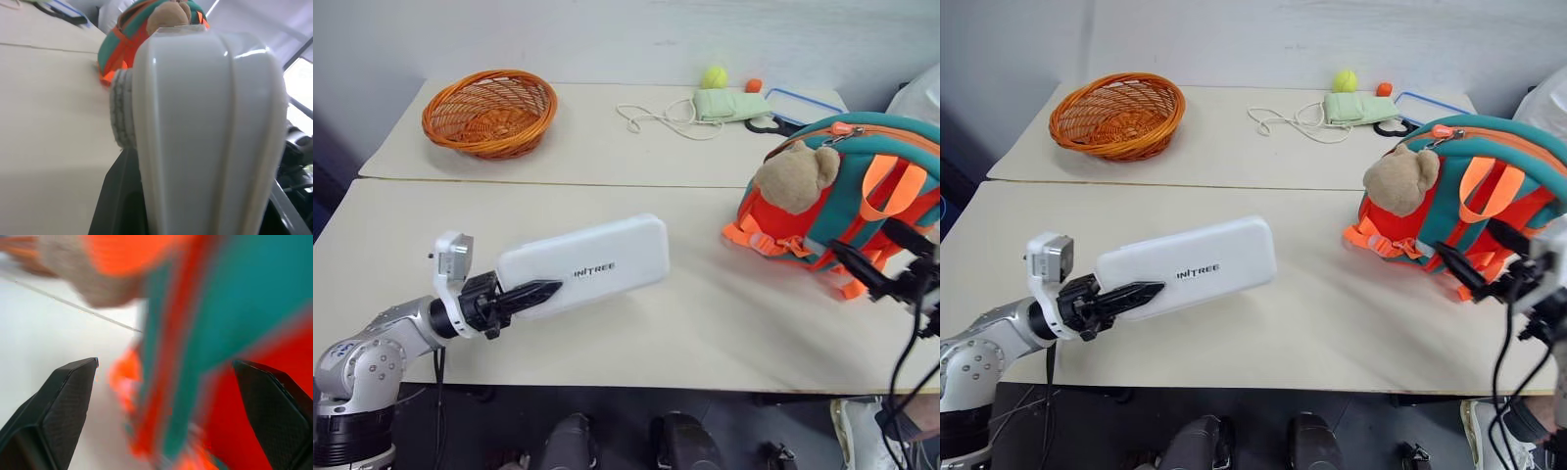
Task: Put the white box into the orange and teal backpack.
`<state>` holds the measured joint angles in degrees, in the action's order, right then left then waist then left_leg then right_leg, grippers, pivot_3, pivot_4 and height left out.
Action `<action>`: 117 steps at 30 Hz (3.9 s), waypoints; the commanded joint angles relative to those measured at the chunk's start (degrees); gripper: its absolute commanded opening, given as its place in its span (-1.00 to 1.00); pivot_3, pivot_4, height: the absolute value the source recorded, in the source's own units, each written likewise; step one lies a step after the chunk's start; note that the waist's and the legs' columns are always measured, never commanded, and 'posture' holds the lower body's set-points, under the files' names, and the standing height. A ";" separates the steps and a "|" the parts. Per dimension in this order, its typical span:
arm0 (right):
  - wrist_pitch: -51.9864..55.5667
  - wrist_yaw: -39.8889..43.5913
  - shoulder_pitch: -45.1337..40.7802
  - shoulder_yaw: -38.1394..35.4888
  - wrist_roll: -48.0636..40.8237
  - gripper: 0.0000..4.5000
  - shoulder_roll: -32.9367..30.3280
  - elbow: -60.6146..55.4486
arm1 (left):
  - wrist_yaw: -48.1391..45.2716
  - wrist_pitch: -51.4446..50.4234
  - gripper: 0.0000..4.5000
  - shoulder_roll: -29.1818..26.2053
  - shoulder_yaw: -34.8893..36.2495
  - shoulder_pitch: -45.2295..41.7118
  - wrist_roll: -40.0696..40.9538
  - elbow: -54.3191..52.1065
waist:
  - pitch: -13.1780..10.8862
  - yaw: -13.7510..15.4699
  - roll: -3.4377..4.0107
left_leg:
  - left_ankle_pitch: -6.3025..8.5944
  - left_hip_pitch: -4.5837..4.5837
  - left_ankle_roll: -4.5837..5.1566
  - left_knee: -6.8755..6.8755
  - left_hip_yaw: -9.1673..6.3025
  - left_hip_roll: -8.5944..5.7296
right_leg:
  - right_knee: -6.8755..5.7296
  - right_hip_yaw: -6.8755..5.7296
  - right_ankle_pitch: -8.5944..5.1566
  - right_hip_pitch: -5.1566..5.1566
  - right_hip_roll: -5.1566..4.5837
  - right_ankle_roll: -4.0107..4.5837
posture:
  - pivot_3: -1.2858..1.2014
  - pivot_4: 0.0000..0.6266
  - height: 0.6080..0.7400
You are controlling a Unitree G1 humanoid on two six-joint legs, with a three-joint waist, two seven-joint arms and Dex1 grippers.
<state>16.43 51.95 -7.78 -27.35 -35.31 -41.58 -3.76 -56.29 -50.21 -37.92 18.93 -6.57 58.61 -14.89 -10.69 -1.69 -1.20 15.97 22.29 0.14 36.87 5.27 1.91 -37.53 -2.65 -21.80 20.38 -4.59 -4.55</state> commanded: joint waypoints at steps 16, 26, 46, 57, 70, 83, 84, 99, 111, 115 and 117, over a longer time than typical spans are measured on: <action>6.91 6.17 -18.57 23.00 -5.48 -0.99 13.80 -6.63 | 9.49 5.90 -0.44 3.16 12.03 -7.81 3.38 10.18 | -0.02 -1.26 -0.01 | -0.02 0.09 -0.02 0.06 -0.03 0.07 | -0.22 -0.06 0.00 0.20 -0.01 0.00 | 0.03 -0.52 1.00; 37.93 -3.96 -17.04 19.93 -40.33 -0.99 7.49 -22.89 | 9.91 2.81 -0.44 0.67 17.72 -4.86 9.91 6.42 | -0.08 -1.16 -0.12 | 0.09 0.23 0.13 0.05 -0.12 -0.04 | -0.10 -0.10 0.00 0.23 -0.18 0.00 | 0.03 -0.52 1.00; 41.18 3.67 -15.16 18.14 -33.45 -0.99 -5.40 -16.23 | 7.46 11.04 -0.44 0.85 6.64 -13.09 4.75 0.86 | -0.11 0.27 -0.21 | 0.34 0.37 0.55 0.20 -0.12 -0.17 | 0.10 -0.17 0.04 0.16 -0.25 -0.07 | 0.03 -0.52 1.00; 39.64 2.71 -13.43 17.73 -31.55 -0.99 -4.11 -17.35 | -0.39 20.13 -0.44 1.40 -12.35 -23.80 -16.46 9.47 | -0.12 0.28 -0.22 | 0.25 0.43 0.40 0.22 -0.10 -0.15 | 0.15 -0.17 0.04 0.19 -0.20 -0.08 | 0.03 -0.52 1.00; 39.10 4.19 -13.04 19.14 -29.80 -0.99 -3.38 -18.78 | -0.54 20.15 -0.44 20.36 -32.18 -56.29 -34.00 29.04 | -0.14 1.67 -0.25 | 0.24 0.92 0.51 0.41 -0.10 -0.19 | 0.17 -0.23 0.19 0.40 -0.09 -0.35 | 0.03 -0.52 1.00; 38.01 -5.36 -12.74 16.70 -32.88 -1.00 0.75 -22.46 | -5.35 16.51 0.68 18.58 -23.60 -50.04 -29.33 23.48 | -0.17 1.33 -0.20 | 0.03 0.97 0.34 0.45 -0.08 -0.12 | 0.05 -0.12 0.18 0.66 -0.09 -0.34 | 0.03 -0.52 1.00; 37.71 -5.80 -12.44 16.64 -32.63 -1.00 0.97 -22.56 | -6.16 15.82 0.81 16.90 -22.29 -49.40 -28.41 22.78 | -0.17 1.26 -0.20 | 0.02 0.96 0.32 0.44 -0.08 -0.11 | 0.05 -0.12 0.18 0.66 -0.08 -0.34 | 0.03 -0.52 1.00; 35.65 -6.30 -12.41 19.01 -26.36 -1.00 1.36 -20.54 | -17.19 16.46 0.98 1.42 -7.93 -35.97 -14.51 7.81 | -0.17 1.64 -0.20 | -0.03 0.98 0.28 0.42 -0.16 -0.14 | -0.12 -0.15 0.18 0.67 -0.13 -0.32 | 0.03 -0.52 1.00; 35.71 -4.57 -12.86 20.25 -25.17 -1.00 1.44 -19.68 | -0.15 24.79 0.81 12.01 -18.40 -29.36 -24.86 -3.34 | -0.16 1.56 -0.19 | 0.02 0.77 0.38 0.48 -0.25 -0.18 | 0.10 -0.19 0.19 0.31 -0.13 -0.33 | 0.03 -0.52 1.00; 35.71 -4.95 -12.21 19.79 -25.70 -1.00 1.81 -20.52 | -2.17 23.78 0.32 10.76 -18.25 -28.78 -22.50 -5.04 | -0.16 1.40 -0.19 | 0.02 0.77 0.37 0.42 -0.24 -0.16 | 0.07 -0.19 0.19 0.32 -0.11 -0.33 | 0.03 -0.52 1.00; 35.57 -5.10 -11.57 19.57 -25.55 -1.00 1.84 -20.86 | -1.49 23.54 0.06 9.96 -15.98 -29.16 -21.24 -4.13 | -0.16 1.45 -0.19 | 0.01 0.77 0.36 0.41 -0.25 -0.14 | 0.06 -0.20 0.19 0.32 -0.08 -0.33 | 0.03 -0.52 1.00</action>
<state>52.51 46.73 -19.80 -7.00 -60.20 -39.93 -22.77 -58.37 -26.89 -27.25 0.08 -35.00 35.86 -17.74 -10.86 -0.24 -1.38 15.98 23.06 0.50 37.29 5.01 1.78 -37.45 -2.86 -21.61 20.70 -4.68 -4.88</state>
